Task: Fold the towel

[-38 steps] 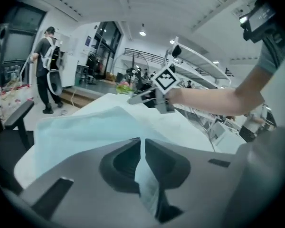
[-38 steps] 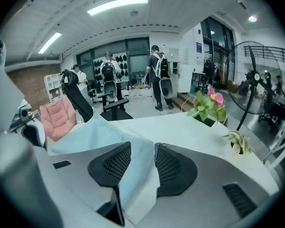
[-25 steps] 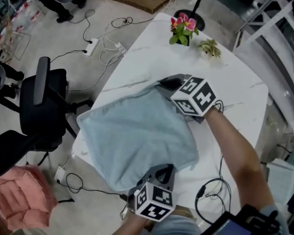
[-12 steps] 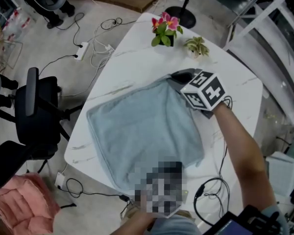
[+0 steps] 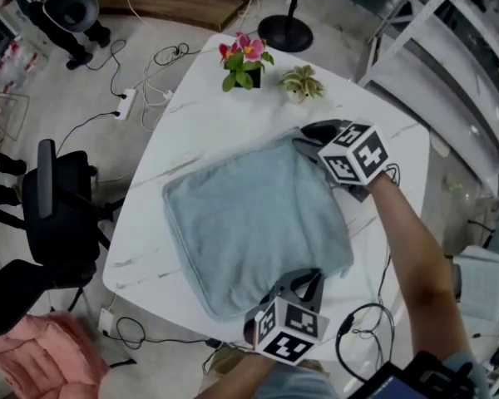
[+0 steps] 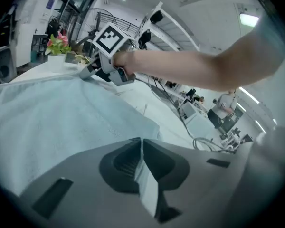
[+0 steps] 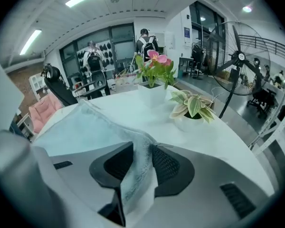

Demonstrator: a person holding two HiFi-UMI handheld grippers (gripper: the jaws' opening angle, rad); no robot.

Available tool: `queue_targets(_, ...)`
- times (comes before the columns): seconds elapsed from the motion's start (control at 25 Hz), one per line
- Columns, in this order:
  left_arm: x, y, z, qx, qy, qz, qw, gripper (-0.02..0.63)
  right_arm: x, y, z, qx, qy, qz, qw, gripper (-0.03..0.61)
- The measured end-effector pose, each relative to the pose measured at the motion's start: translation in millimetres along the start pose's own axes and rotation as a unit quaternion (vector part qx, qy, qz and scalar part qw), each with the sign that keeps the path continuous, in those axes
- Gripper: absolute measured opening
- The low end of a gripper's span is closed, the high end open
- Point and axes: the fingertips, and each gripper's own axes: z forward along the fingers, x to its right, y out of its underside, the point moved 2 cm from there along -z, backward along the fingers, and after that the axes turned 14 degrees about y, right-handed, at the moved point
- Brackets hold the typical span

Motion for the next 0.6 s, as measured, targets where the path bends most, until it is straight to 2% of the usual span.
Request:
queue_targets(0.04, 0.1, -5.8, -7.4, 0.021, -0.003, 0.0, 0.9998, 0.022, -0.8, -2.9, -5.9, 0.006, -0.006, 0.011, 1.0, 0.163)
queue_targets(0.08, 0.9, -11.9, -15.5, 0.039, -0.008, 0.003, 0.9992, 0.078, -0.2, -6.0, -13.5, 0.012, -0.01, 0.022, 1.0, 0.198)
queue_targets(0.16, 5.2, -25.4, -32.8, 0.072, -0.011, 0.007, 0.9973, 0.121, 5.8, -10.7, -32.2, 0.025, -0.011, 0.043, 0.999, 0.204)
queue_targets(0.32, 16.9, -45.5, -72.1, 0.128, -0.02, 0.007, 0.9916, 0.129, 16.9, -4.4, -77.8, 0.033, 0.005, 0.075, 0.997, 0.204)
queue_targets(0.44, 21.2, -48.3, -97.3, 0.151, -0.04, 0.016, 0.9876, 0.127, 7.1, 22.8, -108.8, 0.021, 0.005, 0.103, 0.994, 0.199)
queue_targets(0.6, 25.7, -32.8, -110.2, 0.159, -0.053, 0.013, 0.9859, 0.127, -23.5, 83.2, -125.0, -0.019, -0.001, 0.138, 0.99, 0.198)
